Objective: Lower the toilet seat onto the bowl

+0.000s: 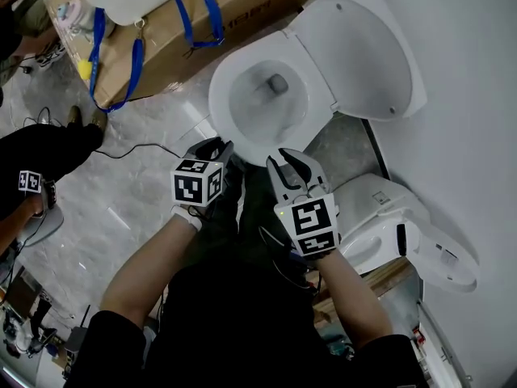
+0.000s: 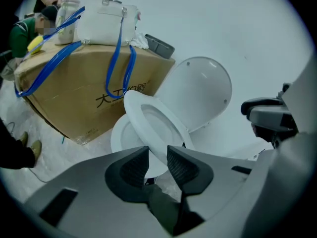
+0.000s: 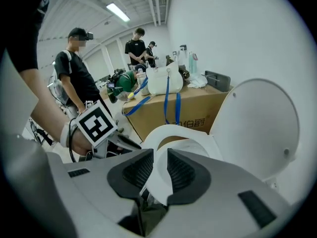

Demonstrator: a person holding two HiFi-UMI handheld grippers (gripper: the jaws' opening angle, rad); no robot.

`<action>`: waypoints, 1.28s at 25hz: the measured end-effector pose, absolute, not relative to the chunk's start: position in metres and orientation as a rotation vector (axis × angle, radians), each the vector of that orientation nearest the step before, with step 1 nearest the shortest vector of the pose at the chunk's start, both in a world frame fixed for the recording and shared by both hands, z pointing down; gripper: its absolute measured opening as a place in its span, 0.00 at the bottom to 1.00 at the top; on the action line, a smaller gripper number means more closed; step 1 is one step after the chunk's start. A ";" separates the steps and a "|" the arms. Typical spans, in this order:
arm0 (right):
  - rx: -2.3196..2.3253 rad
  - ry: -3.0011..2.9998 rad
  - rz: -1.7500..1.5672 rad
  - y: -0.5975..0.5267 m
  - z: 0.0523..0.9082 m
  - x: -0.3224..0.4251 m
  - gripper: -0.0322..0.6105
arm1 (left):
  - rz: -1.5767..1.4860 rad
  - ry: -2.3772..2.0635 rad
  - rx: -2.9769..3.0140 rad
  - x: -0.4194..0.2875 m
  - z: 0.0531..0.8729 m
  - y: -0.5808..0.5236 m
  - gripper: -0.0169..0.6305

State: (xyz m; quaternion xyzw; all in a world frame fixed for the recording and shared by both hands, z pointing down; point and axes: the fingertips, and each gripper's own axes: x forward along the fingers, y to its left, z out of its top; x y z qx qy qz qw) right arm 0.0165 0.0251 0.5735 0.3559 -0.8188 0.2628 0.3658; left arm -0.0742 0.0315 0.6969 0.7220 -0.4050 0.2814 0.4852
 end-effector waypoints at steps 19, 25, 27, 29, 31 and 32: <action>0.931 -2.254 0.714 -0.001 0.585 -0.007 0.21 | 0.718 -0.978 1.661 -0.107 0.808 0.052 0.21; 0.943 -2.274 0.711 -0.005 0.604 -0.008 0.21 | 0.722 -1.003 1.631 -0.112 0.840 0.054 0.21; 0.937 -2.265 0.735 -0.003 0.612 -0.008 0.21 | 0.713 -1.010 1.620 -0.114 0.850 0.054 0.21; 0.928 -2.262 0.755 -0.001 0.619 -0.010 0.21 | 0.712 -1.012 1.610 -0.115 0.860 0.056 0.21; 0.922 -2.261 0.775 0.000 0.623 -0.013 0.21 | 0.720 -1.013 1.605 -0.116 0.870 0.057 0.21; 0.920 -2.260 0.783 0.000 0.625 -0.013 0.21 | 0.725 -1.014 1.602 -0.117 0.876 0.057 0.21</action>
